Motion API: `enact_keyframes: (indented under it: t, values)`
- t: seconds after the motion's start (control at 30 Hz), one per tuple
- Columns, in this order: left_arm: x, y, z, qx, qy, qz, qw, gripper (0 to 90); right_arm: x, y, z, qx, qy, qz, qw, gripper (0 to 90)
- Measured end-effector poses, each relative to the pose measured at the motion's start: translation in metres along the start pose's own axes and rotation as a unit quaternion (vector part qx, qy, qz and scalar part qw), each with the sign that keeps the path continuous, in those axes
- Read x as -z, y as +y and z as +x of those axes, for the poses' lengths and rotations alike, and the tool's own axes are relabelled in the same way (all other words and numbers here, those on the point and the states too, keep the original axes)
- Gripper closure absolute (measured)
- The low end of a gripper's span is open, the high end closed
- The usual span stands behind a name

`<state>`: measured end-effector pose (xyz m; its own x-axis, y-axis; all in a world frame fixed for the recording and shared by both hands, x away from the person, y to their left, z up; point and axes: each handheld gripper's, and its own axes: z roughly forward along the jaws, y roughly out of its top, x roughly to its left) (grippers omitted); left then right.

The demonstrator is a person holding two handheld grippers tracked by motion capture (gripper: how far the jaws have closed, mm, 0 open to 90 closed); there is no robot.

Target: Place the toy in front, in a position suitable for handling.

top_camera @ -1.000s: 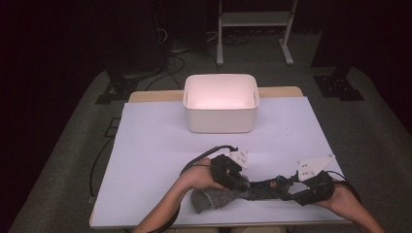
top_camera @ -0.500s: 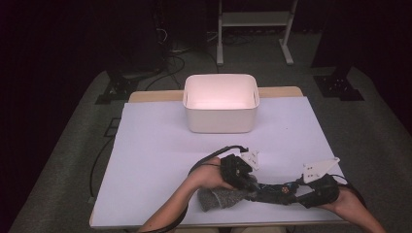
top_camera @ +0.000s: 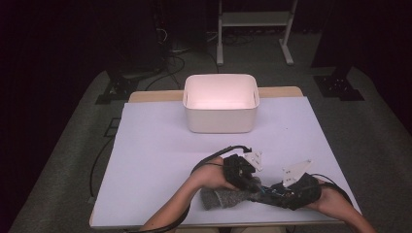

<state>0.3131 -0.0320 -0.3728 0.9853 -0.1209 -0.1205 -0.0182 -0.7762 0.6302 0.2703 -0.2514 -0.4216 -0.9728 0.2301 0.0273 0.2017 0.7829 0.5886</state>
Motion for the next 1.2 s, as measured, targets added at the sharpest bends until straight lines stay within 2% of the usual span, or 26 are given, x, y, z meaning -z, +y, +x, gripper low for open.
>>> enact_keyframes:
  t: [0.13,0.2,0.27,0.37,0.47,0.63,0.73,0.8,0.87,0.93,1.0,1.07,1.1,1.2]
  values:
    - [0.016,-0.008,0.002,0.012,0.005,-0.012,0.9998,80.7,-0.006,0.007,-0.002,0.000,0.000,0.013,0.9999,55.3]
    - [0.027,-0.015,0.004,0.021,0.004,-0.028,0.9994,80.7,-0.006,0.007,-0.005,0.003,0.005,0.008,0.9999,55.5]
    - [0.040,-0.023,0.005,0.027,0.009,-0.037,0.9989,80.6,-0.006,0.007,-0.008,-0.007,0.013,0.001,0.9999,55.6]
    - [0.059,-0.035,0.007,0.037,0.026,-0.036,0.9983,80.6,-0.007,0.009,-0.012,-0.013,0.016,-0.006,0.9998,55.6]
    - [0.086,-0.050,0.008,0.049,0.049,-0.035,0.9969,80.6,-0.009,0.018,-0.018,-0.013,0.020,-0.022,0.9995,55.6]
    - [0.126,-0.076,0.010,0.074,0.087,-0.037,0.9928,80.6,-0.021,0.039,-0.028,-0.003,0.030,-0.026,0.9992,55.6]
    - [0.146,-0.090,0.009,0.092,0.108,-0.030,0.9894,80.7,-0.033,0.056,-0.033,0.003,0.038,-0.024,0.9990,55.6]
    - [0.163,-0.101,0.008,0.103,0.125,-0.028,0.9864,80.7,-0.040,0.065,-0.036,0.011,0.040,-0.021,0.9989,55.6]
    - [0.176,-0.110,0.006,0.107,0.139,-0.024,0.9842,80.6,-0.047,0.074,-0.041,0.013,0.045,-0.022,0.9986,55.6]
    - [0.191,-0.121,0.003,0.119,0.159,-0.023,0.9799,80.6,-0.052,0.083,-0.045,0.017,0.046,-0.025,0.9985,55.6]
    - [0.200,-0.131,0.001,0.123,0.185,0.001,0.9750,80.5,-0.055,0.091,-0.048,0.020,0.048,-0.025,0.9983,55.6]
    - [0.202,-0.143,0.002,0.141,0.205,0.021,0.9684,80.0,-0.058,0.096,-0.051,0.022,0.046,-0.022,0.9984,55.5]
    - [0.201,-0.150,0.004,0.149,0.207,0.025,0.9666,79.9,-0.060,0.097,-0.053,0.025,0.044,-0.020,0.9985,55.5]
    - [0.187,-0.166,0.009,0.166,0.206,0.030,0.9639,79.3,-0.064,0.098,-0.055,0.026,0.044,-0.013,0.9986,55.5]
